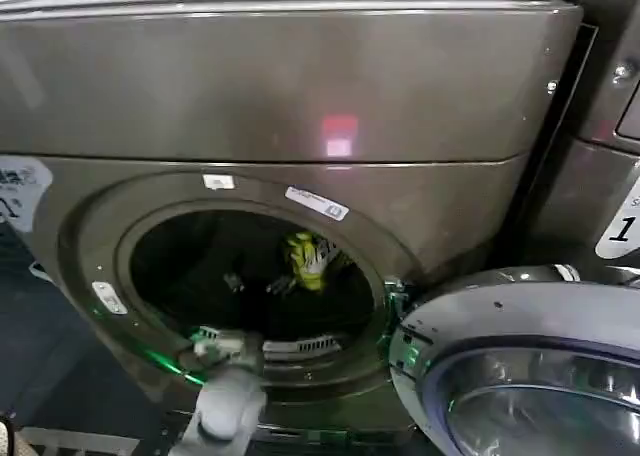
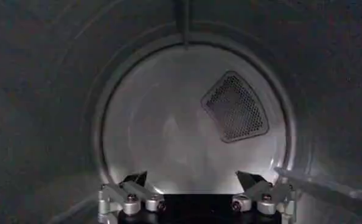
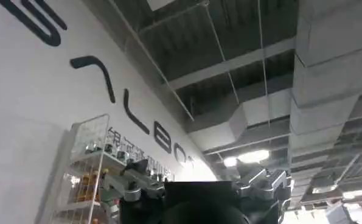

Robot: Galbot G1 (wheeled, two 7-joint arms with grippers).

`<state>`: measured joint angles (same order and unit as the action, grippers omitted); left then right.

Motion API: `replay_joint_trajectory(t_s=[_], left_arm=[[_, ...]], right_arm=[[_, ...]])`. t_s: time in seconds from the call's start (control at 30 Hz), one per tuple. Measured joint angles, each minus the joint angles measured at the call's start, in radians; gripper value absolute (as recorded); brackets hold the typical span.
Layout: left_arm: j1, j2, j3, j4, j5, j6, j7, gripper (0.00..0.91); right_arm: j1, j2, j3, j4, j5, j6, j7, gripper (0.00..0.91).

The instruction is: Grasp the clothes from the dryer.

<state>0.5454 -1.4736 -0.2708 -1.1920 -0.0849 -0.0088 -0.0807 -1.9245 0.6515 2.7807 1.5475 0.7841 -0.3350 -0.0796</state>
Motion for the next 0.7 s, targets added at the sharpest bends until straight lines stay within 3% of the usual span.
replay_joint_trajectory(t_s=[0.17,0.4,0.7], left_arm=[[-0.140,0.001,0.022,0.203,0.020,-0.004,0.153,0.907],[-0.322,0.017,0.091,0.453,0.064,0.004,0.509,0.907],[-0.527,0.022,0.174,0.723,0.282,-0.058,0.926,0.907]], right_arm=[[0.000,0.000,-0.001,-0.002,0.000,0.002,-0.003,0.907],[0.004,0.001,-0.008,0.004,0.000,0.002,-0.004,0.907],[0.003,0.009,-0.005,0.002,0.000,0.006,-0.008,0.907]])
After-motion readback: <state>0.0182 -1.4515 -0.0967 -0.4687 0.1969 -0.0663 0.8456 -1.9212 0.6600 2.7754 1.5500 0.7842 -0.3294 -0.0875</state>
